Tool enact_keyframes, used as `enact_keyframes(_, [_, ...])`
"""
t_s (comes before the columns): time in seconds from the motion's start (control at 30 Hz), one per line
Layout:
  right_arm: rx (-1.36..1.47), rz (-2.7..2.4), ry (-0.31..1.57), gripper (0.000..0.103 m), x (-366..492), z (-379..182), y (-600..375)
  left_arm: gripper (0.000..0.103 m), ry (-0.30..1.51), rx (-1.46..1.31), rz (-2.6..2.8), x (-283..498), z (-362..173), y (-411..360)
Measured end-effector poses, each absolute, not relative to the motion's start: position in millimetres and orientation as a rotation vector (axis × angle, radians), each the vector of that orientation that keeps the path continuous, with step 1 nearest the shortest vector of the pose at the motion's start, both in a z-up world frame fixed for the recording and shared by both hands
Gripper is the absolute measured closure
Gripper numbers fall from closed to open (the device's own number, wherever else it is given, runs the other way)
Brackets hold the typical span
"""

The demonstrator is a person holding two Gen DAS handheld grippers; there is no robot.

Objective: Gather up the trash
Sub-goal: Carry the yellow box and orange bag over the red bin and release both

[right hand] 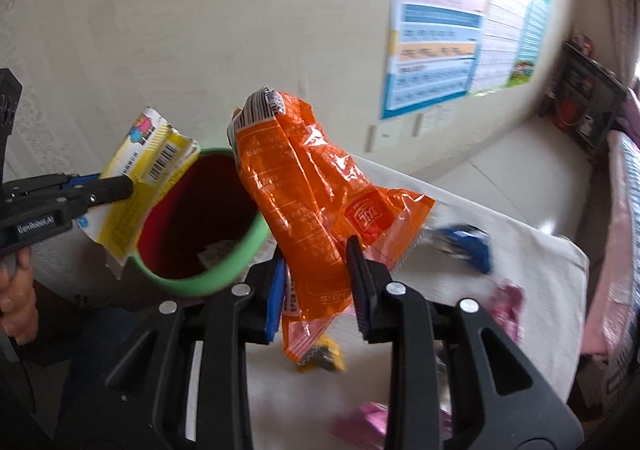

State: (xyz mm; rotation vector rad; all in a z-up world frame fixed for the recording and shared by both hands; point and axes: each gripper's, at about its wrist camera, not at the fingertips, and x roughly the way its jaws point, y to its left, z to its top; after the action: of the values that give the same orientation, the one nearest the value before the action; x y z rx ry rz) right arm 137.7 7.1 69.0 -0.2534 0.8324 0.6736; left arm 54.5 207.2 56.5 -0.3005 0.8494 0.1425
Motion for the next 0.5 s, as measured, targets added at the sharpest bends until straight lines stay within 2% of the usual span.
enact_keyframes(0.5, [-0.298, 0.813, 0.888, 0.074, 140.1, 41.7, 116.3, 0.087, 0.824, -0.403, 0.247, 33.0, 30.7, 278.8])
